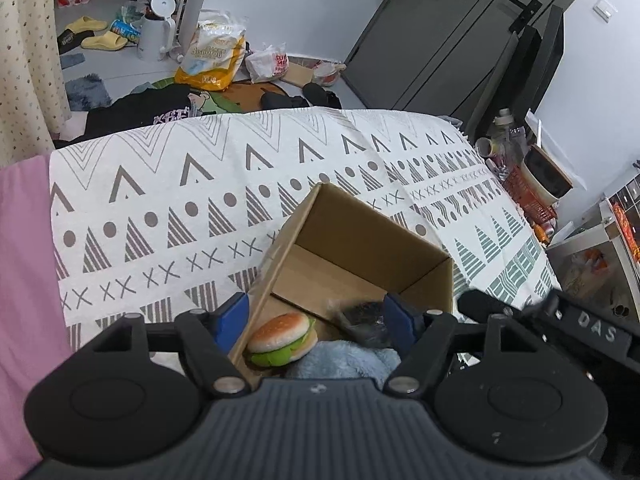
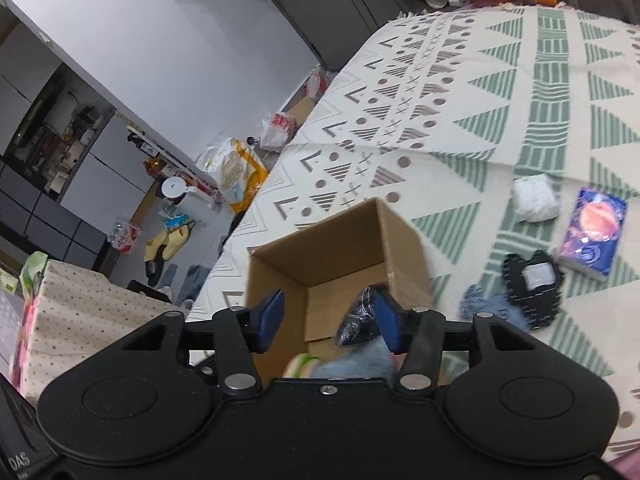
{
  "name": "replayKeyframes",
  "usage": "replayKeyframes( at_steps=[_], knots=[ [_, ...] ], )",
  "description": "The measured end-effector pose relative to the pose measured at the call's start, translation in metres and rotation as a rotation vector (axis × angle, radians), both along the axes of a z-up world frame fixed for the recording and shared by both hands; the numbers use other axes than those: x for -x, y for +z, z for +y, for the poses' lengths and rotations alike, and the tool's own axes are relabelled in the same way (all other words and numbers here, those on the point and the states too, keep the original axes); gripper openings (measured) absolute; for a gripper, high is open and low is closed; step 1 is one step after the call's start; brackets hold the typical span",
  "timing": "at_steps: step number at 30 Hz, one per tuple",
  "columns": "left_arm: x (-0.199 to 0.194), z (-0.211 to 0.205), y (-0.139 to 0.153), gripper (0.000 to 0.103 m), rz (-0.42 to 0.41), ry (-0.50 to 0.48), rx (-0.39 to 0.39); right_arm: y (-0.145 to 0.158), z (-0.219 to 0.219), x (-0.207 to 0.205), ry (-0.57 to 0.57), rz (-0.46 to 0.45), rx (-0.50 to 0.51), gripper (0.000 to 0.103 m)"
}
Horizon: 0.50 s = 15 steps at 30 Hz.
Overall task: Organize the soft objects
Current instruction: 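Open the left gripper over the box while right gripper drops the bead bag inside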
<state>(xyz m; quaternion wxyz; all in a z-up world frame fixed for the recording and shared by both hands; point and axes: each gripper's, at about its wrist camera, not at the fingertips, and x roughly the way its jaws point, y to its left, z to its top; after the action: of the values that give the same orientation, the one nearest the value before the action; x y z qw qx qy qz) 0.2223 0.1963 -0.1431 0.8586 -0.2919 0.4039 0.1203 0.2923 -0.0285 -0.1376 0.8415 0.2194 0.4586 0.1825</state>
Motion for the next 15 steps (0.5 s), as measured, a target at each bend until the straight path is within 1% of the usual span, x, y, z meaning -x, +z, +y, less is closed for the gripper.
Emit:
replayKeyframes(
  at_steps=[3,5,7,10,12,15],
  knots=[
    [-0.001,-0.005,0.000,0.080,-0.010,0.007,-0.015,0.002,-0.013,0.004,-0.005,-0.006,0.024,0.054],
    [-0.001,-0.008,0.001,0.082,-0.019,0.007,-0.021,0.005,-0.022,0.007,-0.009,-0.013,0.043,0.057],
    [-0.002,-0.013,0.002,0.086,-0.023,0.000,-0.034,0.007,-0.032,0.011,-0.010,-0.020,0.054,0.064],
    [-0.001,-0.026,0.005,0.089,-0.044,-0.020,-0.069,0.011,-0.046,0.016,-0.009,-0.027,0.069,0.066],
    [-0.001,-0.035,0.008,0.093,-0.053,-0.042,-0.096,0.014,-0.055,0.018,-0.010,-0.028,0.078,0.068],
    [-0.001,-0.048,0.013,0.094,-0.062,-0.075,-0.124,0.020,-0.071,0.021,-0.020,-0.047,0.091,0.081]
  ],
)
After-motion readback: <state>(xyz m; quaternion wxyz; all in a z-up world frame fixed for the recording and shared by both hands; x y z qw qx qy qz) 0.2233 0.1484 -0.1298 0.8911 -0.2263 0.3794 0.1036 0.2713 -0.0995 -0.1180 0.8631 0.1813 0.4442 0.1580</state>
